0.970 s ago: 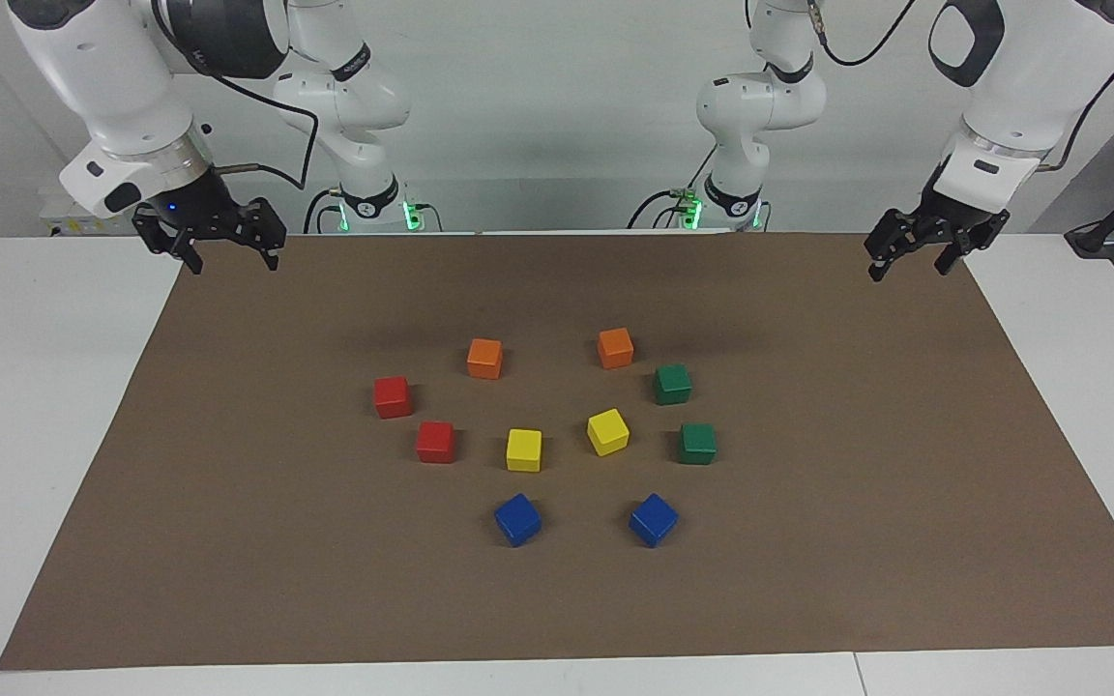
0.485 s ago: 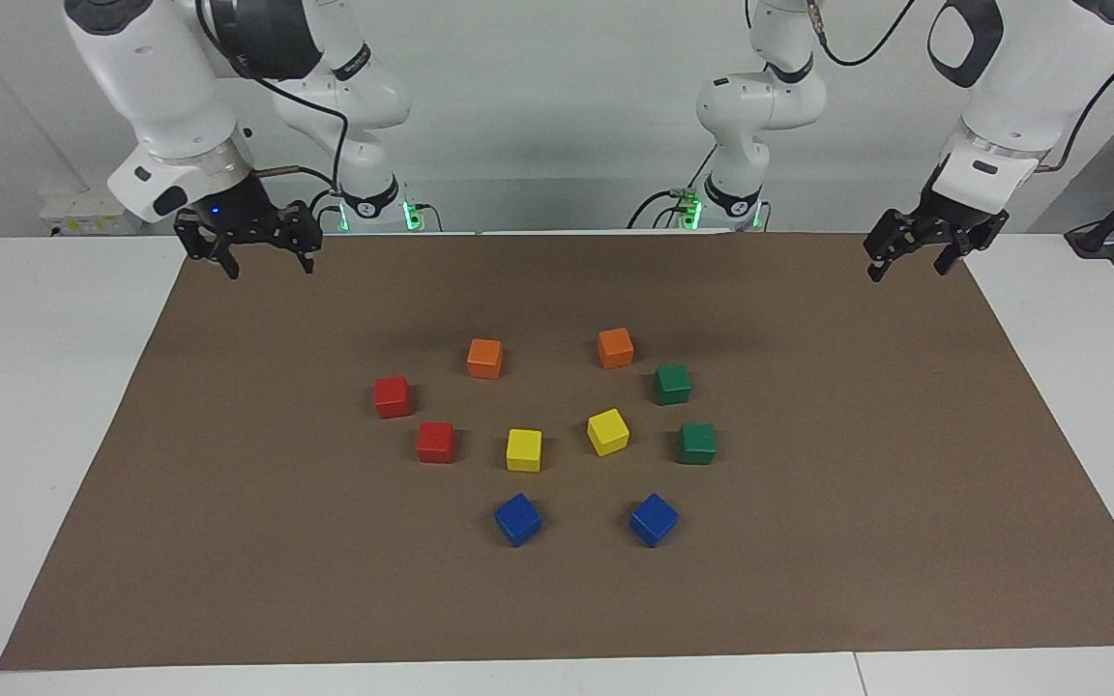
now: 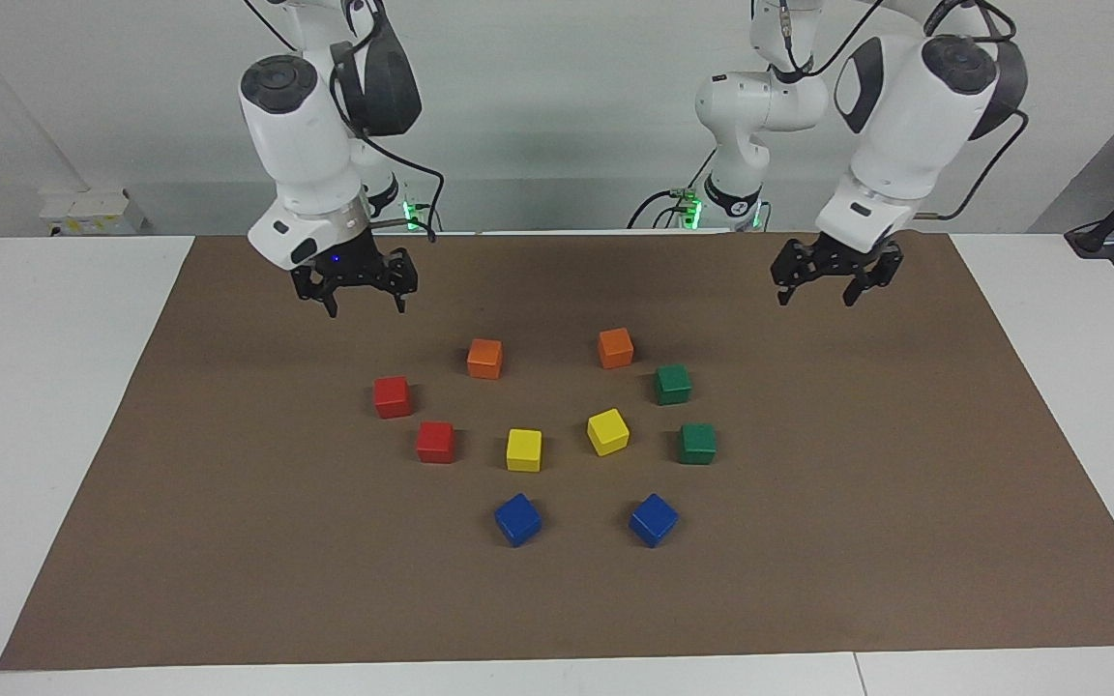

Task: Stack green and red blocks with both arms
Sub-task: 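Reach the left gripper to a green block while the right gripper reaches red, then grasp the green block with the left gripper while the right gripper grasps red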

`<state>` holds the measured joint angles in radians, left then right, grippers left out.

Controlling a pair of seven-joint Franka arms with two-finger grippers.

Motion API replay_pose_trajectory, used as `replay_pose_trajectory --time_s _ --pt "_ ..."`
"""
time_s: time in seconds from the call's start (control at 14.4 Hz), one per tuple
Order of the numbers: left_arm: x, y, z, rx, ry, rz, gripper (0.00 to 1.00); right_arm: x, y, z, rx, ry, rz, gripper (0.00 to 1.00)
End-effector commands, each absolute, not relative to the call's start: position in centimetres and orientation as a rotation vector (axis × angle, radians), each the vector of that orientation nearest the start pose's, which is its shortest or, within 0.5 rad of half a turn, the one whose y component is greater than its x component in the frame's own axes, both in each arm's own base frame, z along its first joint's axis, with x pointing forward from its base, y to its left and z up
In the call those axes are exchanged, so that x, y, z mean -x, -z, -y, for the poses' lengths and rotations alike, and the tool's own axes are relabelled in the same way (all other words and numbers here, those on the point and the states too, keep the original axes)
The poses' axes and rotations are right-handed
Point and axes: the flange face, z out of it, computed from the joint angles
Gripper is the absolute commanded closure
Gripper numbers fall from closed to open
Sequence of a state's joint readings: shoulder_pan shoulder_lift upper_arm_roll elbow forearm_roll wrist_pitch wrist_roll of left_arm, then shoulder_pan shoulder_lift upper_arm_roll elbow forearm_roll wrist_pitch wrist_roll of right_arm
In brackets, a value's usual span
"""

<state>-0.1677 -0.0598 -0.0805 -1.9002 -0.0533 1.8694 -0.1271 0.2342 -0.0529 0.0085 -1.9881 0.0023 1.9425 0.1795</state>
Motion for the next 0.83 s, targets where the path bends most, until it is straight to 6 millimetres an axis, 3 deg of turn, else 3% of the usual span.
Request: replay_pose_trajectory --time_s 0.0,0.21,0.48,0.55,0.76 --pt "-53.1 -48.0 19.0 3.212 0.03 -0.139 0.0 -51.5 -45.3 -12.7 3.129 -0.001 0.114 0.0" --pt "-52.9 -44.2 22.3 3.209 0.016 -0.194 0.0 -51.3 -43.2 -12.3 3.114 0.033 0.299 0.0" --pt "-52.1 -39.7 25.2 3.214 0.009 -0.107 0.0 -51.8 -41.6 -11.9 3.113 0.06 0.282 0.0" --pt "-51.6 -38.4 25.2 3.213 0.007 -0.108 0.0 -52.1 -41.0 -11.4 3.114 0.06 0.274 0.0" --pt "-51.4 -37.1 25.1 3.21 -0.007 -0.064 0.0 -52.2 -39.1 -11.3 3.116 0.048 0.274 0.0"
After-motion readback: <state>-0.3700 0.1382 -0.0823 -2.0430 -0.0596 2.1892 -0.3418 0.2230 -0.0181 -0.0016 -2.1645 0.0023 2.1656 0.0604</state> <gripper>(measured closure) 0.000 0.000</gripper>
